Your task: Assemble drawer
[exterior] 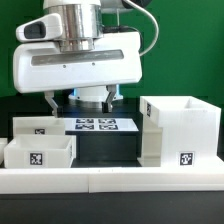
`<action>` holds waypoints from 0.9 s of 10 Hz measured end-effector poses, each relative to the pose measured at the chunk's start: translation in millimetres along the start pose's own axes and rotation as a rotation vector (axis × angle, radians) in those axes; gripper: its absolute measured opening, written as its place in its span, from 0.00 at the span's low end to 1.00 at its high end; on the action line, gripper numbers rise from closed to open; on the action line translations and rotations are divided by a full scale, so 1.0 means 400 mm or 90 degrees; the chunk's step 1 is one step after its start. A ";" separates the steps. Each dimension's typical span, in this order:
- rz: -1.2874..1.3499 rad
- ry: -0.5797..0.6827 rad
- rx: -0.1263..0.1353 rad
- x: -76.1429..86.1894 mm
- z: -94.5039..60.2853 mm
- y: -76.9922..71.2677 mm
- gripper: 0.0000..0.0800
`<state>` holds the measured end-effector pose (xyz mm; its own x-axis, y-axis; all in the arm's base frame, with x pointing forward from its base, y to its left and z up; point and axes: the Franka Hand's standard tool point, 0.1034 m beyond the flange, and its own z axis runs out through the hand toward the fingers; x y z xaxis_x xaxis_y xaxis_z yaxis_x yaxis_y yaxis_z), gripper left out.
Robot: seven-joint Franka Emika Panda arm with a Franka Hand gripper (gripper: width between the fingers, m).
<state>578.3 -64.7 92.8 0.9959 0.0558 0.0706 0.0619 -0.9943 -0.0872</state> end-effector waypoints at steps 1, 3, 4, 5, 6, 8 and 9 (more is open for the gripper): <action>-0.003 0.001 -0.004 -0.001 0.007 0.003 0.81; -0.023 0.006 -0.029 -0.015 0.056 0.021 0.81; -0.031 0.018 -0.043 -0.021 0.073 0.031 0.81; -0.029 0.020 -0.048 -0.032 0.094 0.038 0.81; -0.025 0.022 -0.052 -0.042 0.114 0.049 0.81; -0.034 0.020 -0.053 -0.049 0.128 0.062 0.81; -0.035 0.020 -0.053 -0.049 0.129 0.061 0.81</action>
Offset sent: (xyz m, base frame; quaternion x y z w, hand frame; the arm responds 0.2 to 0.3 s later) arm -0.0141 -0.0360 -0.0266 -0.1380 0.0241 -0.0603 0.9883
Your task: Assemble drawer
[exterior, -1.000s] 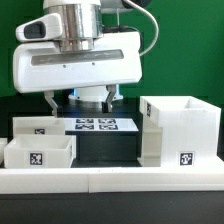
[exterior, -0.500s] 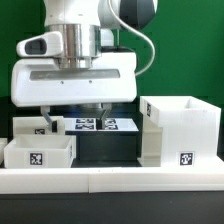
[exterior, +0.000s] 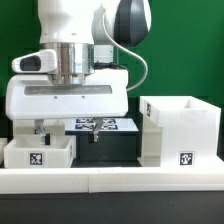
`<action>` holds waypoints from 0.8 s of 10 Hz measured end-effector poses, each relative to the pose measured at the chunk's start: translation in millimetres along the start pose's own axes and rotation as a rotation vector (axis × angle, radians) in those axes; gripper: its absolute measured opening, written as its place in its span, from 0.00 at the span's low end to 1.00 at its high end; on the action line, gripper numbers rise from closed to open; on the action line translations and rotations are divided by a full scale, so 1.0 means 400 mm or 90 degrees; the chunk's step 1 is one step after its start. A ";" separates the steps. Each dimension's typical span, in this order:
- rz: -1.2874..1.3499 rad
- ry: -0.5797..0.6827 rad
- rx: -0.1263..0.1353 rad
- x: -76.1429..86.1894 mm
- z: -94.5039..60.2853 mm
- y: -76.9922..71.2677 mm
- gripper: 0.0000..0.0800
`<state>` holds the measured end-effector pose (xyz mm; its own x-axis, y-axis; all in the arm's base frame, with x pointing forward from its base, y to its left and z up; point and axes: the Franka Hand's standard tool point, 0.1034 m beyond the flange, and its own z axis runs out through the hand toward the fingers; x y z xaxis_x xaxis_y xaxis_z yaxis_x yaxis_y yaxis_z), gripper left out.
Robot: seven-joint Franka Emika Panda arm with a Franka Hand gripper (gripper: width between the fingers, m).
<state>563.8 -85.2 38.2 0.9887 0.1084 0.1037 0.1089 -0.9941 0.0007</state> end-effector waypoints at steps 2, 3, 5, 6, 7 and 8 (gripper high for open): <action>-0.012 0.002 -0.002 -0.002 0.003 0.001 0.81; -0.012 0.015 -0.014 -0.020 0.025 0.002 0.81; -0.010 0.014 -0.022 -0.061 0.063 0.003 0.81; -0.010 0.013 -0.022 -0.064 0.070 0.002 0.81; -0.010 0.011 -0.022 -0.068 0.074 0.002 0.81; -0.010 0.010 -0.022 -0.069 0.075 0.001 0.81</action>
Offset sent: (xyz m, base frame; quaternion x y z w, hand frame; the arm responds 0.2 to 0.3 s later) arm -0.0262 -0.0027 -0.0344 -0.0295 0.0427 0.0036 0.9986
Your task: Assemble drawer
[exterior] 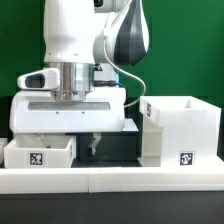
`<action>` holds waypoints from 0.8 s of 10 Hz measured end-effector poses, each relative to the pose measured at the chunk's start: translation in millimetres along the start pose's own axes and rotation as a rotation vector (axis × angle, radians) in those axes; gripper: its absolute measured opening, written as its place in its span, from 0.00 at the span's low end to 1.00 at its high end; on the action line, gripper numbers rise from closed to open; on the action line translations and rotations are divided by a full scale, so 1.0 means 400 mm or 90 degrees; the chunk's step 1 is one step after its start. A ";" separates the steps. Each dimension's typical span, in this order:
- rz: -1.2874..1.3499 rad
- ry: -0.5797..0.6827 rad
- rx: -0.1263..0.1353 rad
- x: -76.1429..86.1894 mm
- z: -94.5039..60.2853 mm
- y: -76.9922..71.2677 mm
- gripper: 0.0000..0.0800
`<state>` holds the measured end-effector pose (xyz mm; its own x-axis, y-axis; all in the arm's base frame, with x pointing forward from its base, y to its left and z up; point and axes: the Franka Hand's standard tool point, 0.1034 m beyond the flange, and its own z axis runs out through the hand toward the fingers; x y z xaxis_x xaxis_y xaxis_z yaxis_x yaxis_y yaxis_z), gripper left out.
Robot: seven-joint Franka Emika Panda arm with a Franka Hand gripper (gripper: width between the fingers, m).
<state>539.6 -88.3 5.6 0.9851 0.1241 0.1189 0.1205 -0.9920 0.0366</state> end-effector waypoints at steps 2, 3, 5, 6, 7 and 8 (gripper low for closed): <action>0.000 0.001 0.000 0.003 -0.001 0.001 0.75; 0.000 0.002 0.000 0.005 -0.002 0.002 0.75; 0.000 0.002 0.000 0.006 -0.002 0.002 0.51; 0.000 0.002 0.000 0.005 -0.002 0.002 0.28; 0.000 0.002 0.000 0.005 -0.002 0.002 0.11; 0.000 0.002 0.000 0.006 -0.002 0.001 0.11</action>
Offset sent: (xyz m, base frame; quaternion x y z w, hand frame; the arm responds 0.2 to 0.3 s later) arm 0.0052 -0.0020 0.0030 0.0001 -0.0017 -0.0052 1.0000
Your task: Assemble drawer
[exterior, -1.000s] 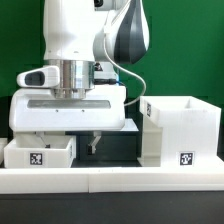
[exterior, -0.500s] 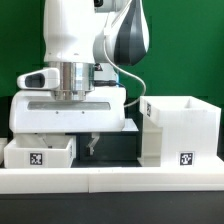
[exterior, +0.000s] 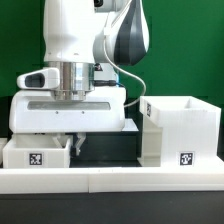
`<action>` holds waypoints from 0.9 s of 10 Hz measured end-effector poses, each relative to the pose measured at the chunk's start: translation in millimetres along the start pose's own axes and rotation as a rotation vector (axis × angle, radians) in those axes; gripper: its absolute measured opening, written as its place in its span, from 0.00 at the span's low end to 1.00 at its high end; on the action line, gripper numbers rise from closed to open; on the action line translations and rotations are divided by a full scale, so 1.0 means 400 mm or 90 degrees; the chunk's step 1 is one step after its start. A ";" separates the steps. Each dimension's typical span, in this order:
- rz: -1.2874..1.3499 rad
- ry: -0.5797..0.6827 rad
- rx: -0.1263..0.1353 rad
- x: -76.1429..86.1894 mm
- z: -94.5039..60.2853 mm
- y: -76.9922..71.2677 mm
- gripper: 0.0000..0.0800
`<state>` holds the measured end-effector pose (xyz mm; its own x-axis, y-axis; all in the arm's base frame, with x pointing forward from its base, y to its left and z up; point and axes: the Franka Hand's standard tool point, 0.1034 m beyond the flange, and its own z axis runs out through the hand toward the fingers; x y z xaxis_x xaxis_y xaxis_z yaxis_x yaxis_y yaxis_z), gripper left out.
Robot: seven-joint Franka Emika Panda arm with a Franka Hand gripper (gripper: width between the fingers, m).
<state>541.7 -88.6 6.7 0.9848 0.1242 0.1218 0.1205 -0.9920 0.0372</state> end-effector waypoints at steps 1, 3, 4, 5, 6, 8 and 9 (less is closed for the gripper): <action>0.000 0.000 0.000 0.000 0.000 0.000 0.05; 0.000 0.000 0.000 0.000 0.000 0.000 0.05; 0.000 0.000 0.000 0.000 0.000 0.000 0.05; 0.000 0.000 0.000 0.000 0.000 0.000 0.05; -0.010 0.000 0.000 -0.001 0.000 -0.001 0.05; -0.116 -0.002 0.001 -0.003 -0.007 -0.016 0.05; -0.164 -0.013 0.010 -0.006 -0.006 -0.019 0.05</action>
Offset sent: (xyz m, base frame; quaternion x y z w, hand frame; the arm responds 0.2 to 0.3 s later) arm 0.0000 0.0000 0.0000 0.0000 0.0000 0.0000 1.0000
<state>538.2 -81.1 8.5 0.9237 0.3722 0.0905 0.3691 -0.9281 0.0495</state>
